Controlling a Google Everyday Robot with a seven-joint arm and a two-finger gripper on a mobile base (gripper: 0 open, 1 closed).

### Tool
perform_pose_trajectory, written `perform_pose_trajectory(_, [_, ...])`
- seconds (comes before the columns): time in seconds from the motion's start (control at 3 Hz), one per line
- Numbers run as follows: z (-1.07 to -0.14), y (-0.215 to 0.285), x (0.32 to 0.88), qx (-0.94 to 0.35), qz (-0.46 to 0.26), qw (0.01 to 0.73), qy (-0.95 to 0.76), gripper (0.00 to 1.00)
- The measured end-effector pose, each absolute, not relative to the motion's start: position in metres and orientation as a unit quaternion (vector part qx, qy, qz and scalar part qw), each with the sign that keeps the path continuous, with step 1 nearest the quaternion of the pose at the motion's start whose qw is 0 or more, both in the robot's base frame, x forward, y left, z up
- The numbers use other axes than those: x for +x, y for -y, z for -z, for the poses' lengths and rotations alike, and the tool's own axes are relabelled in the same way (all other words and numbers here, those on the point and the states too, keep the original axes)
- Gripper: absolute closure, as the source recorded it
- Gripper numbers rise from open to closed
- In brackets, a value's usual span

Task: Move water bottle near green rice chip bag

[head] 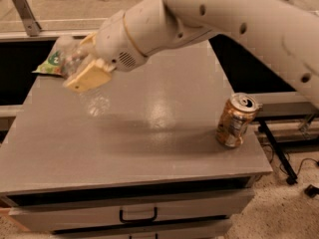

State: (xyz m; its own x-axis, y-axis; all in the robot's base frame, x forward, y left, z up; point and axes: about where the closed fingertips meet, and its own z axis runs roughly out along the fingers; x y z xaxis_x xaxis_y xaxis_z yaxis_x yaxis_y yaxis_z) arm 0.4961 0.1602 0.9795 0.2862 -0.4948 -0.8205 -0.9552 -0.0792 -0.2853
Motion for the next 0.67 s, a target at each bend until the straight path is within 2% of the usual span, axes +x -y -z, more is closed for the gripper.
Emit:
perform_pose_trajectory(0.33, [-0.9846, -0.1593, 0.497, -0.682, -0.27, 0.426, -0.531, 1.0])
perform_pose_trajectory(0.67, [-0.9759, -0.1654, 0.4981, -0.679, -0.279, 0.426, -0.529, 1.0])
